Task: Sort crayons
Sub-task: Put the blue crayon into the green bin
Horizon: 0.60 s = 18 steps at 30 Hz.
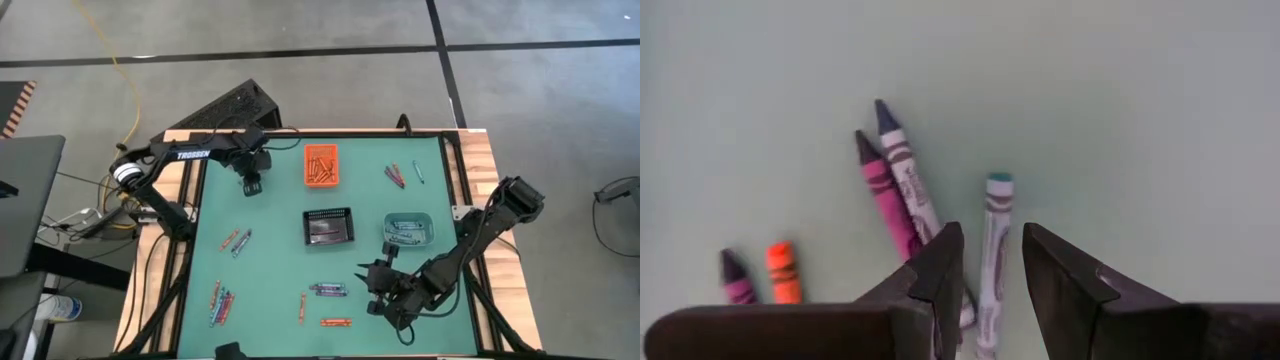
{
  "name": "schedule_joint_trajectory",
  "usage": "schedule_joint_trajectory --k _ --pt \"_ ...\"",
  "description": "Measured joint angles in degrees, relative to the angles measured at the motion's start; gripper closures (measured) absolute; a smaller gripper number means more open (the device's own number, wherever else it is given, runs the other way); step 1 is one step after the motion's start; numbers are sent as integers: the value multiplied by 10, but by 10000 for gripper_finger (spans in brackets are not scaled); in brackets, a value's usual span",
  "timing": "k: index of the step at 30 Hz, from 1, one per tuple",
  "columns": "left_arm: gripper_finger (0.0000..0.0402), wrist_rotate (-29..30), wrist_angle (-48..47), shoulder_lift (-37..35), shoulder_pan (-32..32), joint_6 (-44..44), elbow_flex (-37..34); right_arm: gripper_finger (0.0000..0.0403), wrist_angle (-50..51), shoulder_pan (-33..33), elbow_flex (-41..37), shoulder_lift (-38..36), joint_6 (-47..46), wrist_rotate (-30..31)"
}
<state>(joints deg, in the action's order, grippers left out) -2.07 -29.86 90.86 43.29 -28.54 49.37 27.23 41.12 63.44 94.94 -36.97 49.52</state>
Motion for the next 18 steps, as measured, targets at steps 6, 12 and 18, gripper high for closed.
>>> schedule_joint_trajectory --k 6,12,18 --pt "306 -17 31 34 0 -7 -17 301 7 0 0 0 0 1" --pt "331 -7 22 41 0 -13 -14 301 10 -6 0 0 0 1" --pt "392 -10 7 44 -1 9 -3 301 11 -17 0 0 0 0"
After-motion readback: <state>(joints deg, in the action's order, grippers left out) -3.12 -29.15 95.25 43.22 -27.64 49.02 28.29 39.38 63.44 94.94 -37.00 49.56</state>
